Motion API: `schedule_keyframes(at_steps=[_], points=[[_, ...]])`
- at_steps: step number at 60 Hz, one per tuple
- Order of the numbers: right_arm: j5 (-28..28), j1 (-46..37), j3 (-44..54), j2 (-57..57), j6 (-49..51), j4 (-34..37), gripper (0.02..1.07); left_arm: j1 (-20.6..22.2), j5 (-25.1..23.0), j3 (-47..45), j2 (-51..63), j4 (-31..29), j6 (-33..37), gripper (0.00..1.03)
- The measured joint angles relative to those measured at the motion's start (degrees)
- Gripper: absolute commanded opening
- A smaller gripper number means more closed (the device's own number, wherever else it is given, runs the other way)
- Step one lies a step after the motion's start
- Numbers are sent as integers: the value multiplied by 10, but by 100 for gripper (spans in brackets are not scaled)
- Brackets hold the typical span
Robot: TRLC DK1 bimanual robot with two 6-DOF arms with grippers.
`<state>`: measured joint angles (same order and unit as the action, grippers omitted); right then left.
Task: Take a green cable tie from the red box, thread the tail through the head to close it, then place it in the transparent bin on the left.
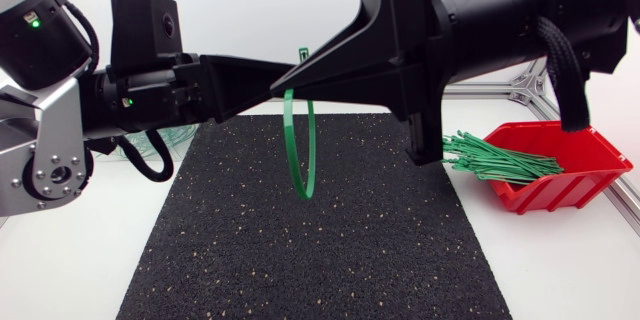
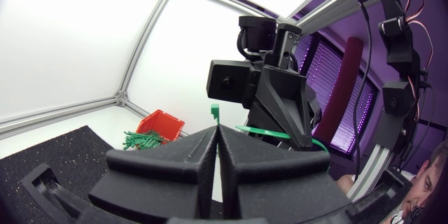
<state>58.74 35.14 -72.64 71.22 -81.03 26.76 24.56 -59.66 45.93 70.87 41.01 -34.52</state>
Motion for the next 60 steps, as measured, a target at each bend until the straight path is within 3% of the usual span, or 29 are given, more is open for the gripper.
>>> schedule_keyframes(at_steps=[60], points=[[0, -8, -15, -2, 0, 0, 8, 7, 0, -3, -5, 0, 0, 3]])
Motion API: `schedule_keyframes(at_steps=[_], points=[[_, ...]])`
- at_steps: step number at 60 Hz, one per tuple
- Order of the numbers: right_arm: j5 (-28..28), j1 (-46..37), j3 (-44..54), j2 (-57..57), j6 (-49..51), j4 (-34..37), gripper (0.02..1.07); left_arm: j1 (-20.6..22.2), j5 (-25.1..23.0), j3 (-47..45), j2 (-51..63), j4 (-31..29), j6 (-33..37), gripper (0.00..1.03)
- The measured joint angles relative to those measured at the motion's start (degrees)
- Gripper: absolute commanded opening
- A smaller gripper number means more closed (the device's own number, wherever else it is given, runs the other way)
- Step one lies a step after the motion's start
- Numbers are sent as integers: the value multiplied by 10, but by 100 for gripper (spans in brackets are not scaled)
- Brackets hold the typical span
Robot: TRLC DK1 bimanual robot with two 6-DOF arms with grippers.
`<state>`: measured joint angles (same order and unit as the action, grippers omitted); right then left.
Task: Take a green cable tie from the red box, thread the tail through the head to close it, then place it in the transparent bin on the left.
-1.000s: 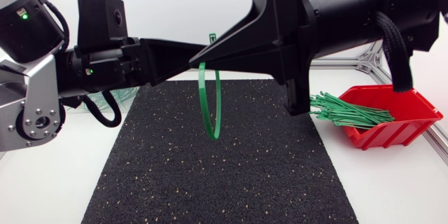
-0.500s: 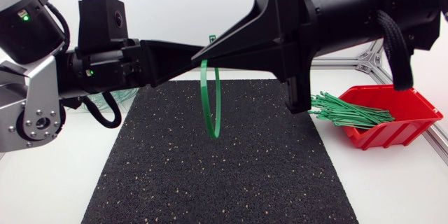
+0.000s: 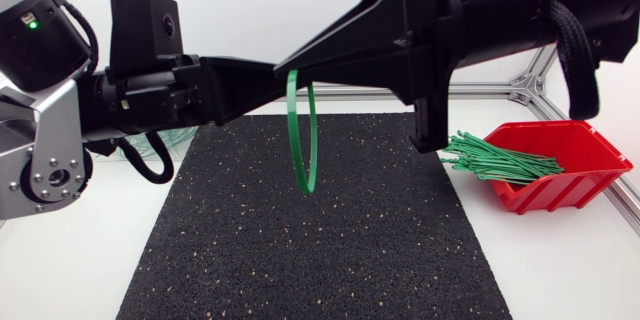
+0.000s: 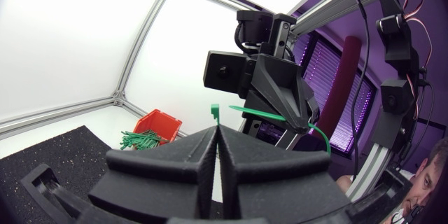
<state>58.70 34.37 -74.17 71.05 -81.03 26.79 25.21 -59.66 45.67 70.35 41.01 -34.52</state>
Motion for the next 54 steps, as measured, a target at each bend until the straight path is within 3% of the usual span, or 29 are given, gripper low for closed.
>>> schedule_keyframes(at_steps=[54], points=[[0, -4, 0, 6, 0, 0, 8, 0, 3, 0, -3, 0, -30, 3]])
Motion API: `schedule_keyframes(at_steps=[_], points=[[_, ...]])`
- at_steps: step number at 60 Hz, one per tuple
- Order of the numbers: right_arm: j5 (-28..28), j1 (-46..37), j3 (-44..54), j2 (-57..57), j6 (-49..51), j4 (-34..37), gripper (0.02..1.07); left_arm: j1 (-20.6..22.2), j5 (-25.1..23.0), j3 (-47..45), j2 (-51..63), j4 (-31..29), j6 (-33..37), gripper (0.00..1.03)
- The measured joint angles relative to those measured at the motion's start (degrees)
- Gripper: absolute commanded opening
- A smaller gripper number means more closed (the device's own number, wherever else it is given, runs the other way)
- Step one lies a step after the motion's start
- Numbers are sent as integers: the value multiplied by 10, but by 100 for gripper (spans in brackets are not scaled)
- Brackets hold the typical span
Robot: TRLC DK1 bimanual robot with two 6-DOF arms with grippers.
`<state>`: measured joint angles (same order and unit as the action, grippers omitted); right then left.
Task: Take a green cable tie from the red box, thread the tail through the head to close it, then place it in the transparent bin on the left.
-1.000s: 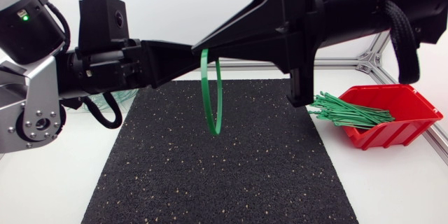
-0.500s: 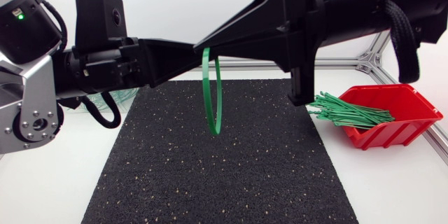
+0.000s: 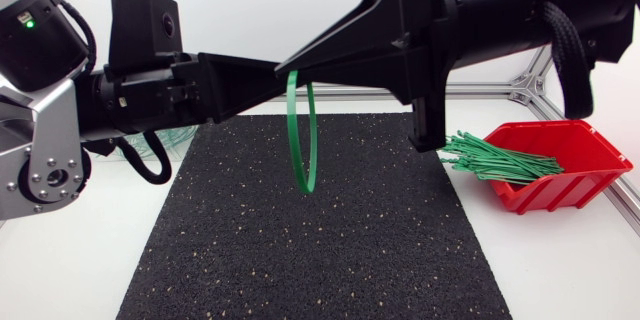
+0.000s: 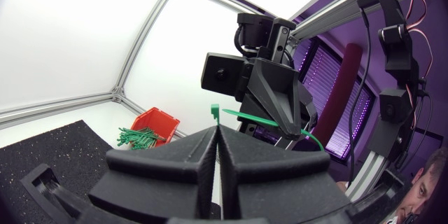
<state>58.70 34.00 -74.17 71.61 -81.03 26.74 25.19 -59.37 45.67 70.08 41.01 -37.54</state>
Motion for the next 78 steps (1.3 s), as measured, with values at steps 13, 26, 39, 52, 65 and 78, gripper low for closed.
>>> schedule_keyframes(at_steps=[13, 26, 39, 52, 65, 78], points=[[0, -4, 0, 2, 0, 0, 8, -1, 10, 0, 0, 0, -14, 3], [0, -5, 0, 4, 0, 0, 8, -1, 10, 0, -1, 0, -15, 3], [0, -8, 0, 7, 0, -2, 8, 0, 12, 0, -2, 0, -17, 3], [0, -8, 0, 14, 0, -7, 8, -1, 14, -1, -2, 0, -19, 3], [0, -8, 0, 19, 0, -13, 8, -3, 14, -6, -2, 0, -19, 3], [0, -8, -4, 22, 0, -13, 8, -4, 14, -10, -2, 0, -27, 3]])
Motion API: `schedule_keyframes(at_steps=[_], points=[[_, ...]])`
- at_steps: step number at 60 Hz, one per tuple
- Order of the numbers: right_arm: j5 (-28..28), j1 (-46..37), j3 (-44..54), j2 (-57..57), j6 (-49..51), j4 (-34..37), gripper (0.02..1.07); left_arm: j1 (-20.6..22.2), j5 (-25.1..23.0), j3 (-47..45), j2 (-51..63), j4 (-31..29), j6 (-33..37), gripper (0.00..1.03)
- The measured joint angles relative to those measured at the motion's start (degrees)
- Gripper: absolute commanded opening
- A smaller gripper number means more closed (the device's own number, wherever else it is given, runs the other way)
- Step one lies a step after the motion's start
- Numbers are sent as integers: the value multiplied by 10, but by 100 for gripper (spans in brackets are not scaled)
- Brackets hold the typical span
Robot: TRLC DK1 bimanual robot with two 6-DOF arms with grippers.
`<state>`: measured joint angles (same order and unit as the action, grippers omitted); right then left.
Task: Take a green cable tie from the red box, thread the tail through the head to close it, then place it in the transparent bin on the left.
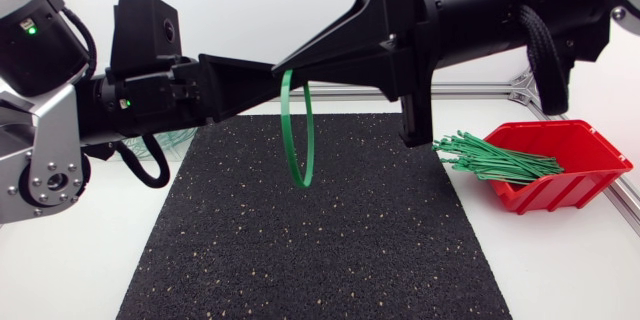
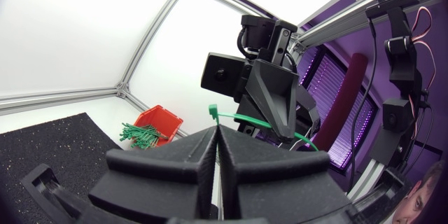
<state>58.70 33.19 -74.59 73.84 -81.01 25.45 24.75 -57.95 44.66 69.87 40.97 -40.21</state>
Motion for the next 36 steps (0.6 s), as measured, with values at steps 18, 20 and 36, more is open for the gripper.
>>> schedule_keyframes(at_steps=[18, 20, 36], points=[[-2, 0, -1, 2, 0, 0, 8, -7, 0, -1, -2, 0, -23, 3], [-2, 0, -1, 2, 0, 1, 8, -8, 0, -1, -2, 0, -23, 3], [-2, 0, -1, -7, 0, 4, 8, -10, 0, -1, -3, 0, -33, 3]])
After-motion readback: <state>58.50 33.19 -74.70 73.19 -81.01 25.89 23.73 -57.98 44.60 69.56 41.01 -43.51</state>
